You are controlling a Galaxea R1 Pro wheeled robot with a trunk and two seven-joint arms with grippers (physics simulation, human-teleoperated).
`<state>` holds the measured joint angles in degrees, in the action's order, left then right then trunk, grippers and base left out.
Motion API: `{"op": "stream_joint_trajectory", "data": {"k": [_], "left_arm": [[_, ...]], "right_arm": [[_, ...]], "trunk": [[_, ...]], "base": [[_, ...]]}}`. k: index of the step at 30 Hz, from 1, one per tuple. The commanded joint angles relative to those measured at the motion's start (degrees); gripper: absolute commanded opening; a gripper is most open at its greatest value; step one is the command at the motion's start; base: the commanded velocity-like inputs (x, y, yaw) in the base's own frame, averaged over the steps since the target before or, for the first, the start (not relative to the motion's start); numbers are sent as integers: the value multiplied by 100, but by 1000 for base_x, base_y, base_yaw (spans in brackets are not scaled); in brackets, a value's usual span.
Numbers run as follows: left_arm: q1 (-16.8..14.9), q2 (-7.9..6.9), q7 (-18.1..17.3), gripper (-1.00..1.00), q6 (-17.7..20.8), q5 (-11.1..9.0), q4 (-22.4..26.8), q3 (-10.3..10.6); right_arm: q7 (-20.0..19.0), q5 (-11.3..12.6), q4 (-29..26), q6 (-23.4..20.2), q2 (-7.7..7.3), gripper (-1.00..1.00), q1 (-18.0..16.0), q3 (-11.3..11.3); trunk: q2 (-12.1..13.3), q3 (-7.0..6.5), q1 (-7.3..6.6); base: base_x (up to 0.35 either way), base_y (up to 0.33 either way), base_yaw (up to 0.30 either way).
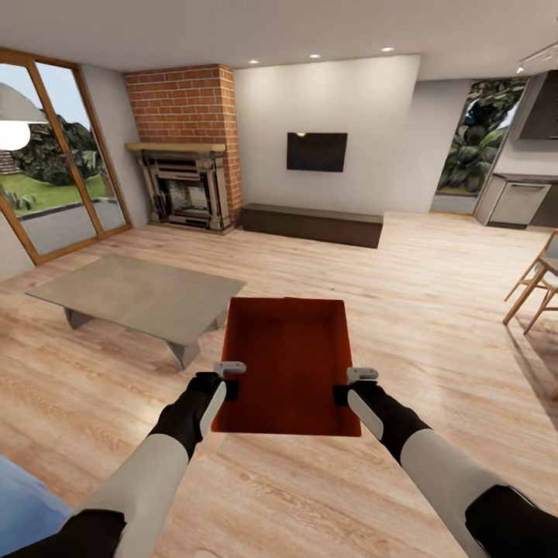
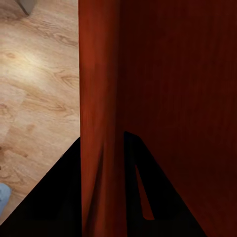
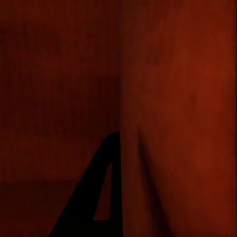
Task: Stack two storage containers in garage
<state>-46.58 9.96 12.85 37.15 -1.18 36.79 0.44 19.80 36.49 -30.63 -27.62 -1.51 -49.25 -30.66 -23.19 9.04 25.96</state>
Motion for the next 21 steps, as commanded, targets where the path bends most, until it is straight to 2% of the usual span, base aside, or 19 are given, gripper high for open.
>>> {"op": "stream_joint_trajectory", "data": {"k": [1, 21], "left_arm": [[-1, -107, 49, -100, 220, 74, -296, 44], [-1, -104, 50, -100, 221, 74, -296, 43]], "right_arm": [[76, -176, -22, -50, -44, -100, -14, -28], [76, -174, -22, -50, -44, -100, -14, -28]], "trunk": [[-13, 2, 4], [-13, -182, 4]], "base": [[0, 0, 0], [0, 0, 0]]}}
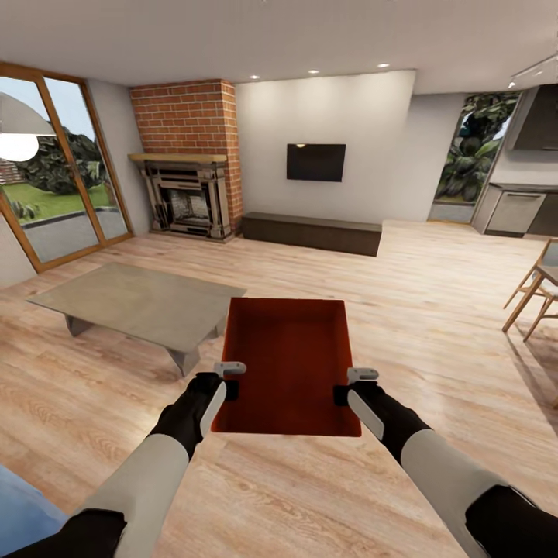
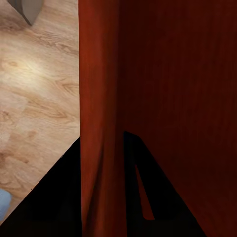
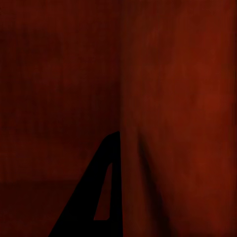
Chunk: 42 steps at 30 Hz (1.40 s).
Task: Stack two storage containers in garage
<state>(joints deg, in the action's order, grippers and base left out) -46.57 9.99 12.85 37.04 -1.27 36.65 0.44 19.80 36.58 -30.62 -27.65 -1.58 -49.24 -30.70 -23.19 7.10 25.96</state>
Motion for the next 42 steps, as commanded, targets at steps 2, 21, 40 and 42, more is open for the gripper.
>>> {"op": "stream_joint_trajectory", "data": {"k": [2, 21, 40, 42], "left_arm": [[-1, -109, 49, -100, 230, 83, -281, 44], [-1, -103, 50, -100, 232, 83, -281, 44], [-1, -103, 50, -100, 234, 83, -289, 41], [-1, -103, 50, -100, 234, 83, -290, 39]], "right_arm": [[77, -183, -23, -47, -36, -100, -15, -23], [77, -178, -19, -47, -44, -100, -15, -23], [77, -178, -18, -46, -44, -100, -15, -23], [77, -177, -16, -47, -44, -100, -15, -23]], "trunk": [[-13, -7, 4], [-13, -42, 4], [-13, -42, 4], [-13, -42, 4]], "base": [[0, 0, 0], [0, 0, 0], [0, 0, 0], [0, 0, 0]]}}
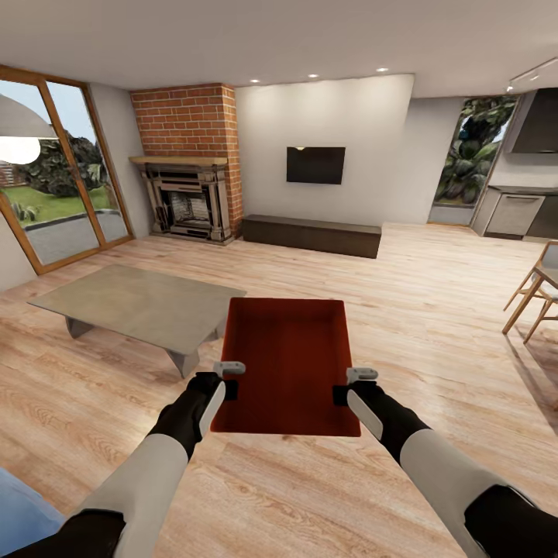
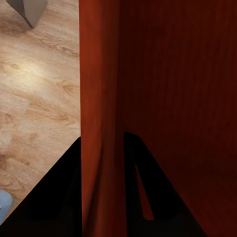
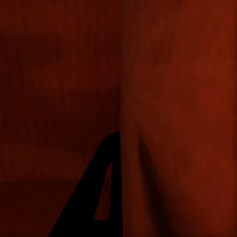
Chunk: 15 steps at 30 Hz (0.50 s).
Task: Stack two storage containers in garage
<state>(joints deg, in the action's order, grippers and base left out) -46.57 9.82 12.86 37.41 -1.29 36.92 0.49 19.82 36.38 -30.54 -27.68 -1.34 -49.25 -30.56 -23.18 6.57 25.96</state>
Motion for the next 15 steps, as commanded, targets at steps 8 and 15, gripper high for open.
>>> {"op": "stream_joint_trajectory", "data": {"k": [8, 15], "left_arm": [[-1, -86, 50, -100, 197, 85, -317, 35], [-1, -86, 50, -100, 197, 85, -317, 37]], "right_arm": [[82, -158, -22, -37, -62, -100, -14, -38], [80, -158, -22, -36, -60, -100, -14, -38]], "trunk": [[-14, 12, 4], [-14, 12, 4]], "base": [[0, 0, -159], [0, 0, -268]]}}
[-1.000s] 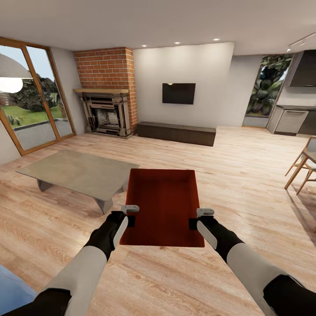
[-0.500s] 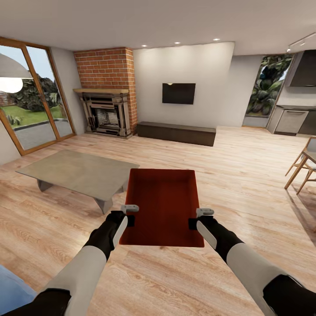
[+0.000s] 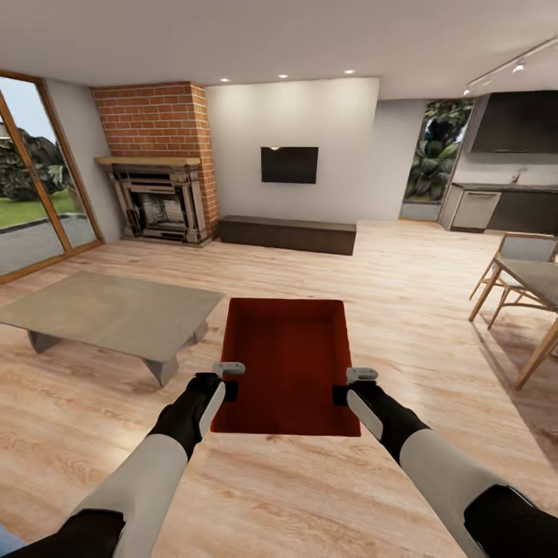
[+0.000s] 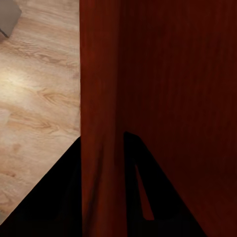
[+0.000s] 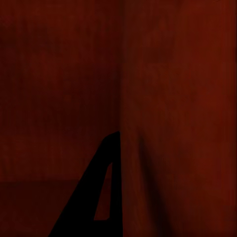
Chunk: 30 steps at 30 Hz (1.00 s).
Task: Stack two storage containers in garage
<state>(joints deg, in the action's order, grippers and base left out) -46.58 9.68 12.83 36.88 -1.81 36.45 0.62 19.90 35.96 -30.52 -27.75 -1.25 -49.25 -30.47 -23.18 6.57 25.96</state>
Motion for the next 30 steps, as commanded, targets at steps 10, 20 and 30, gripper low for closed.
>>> {"op": "stream_joint_trajectory", "data": {"k": [10, 20, 30], "left_arm": [[-1, -71, 53, -100, 248, 137, -270, 22], [-1, -71, 53, -100, 250, 137, -270, 24], [-1, -71, 53, -100, 248, 137, -270, 19]], "right_arm": [[72, -116, -24, -29, -68, -100, -14, -47], [72, -116, -24, -29, -74, -100, -14, -47], [69, -116, -24, -30, -77, -100, -14, -46]], "trunk": [[-14, -4, 4], [-14, -31, 4], [-14, -54, 4]], "base": [[0, 0, -277], [0, 0, -277], [0, 0, -239]]}}
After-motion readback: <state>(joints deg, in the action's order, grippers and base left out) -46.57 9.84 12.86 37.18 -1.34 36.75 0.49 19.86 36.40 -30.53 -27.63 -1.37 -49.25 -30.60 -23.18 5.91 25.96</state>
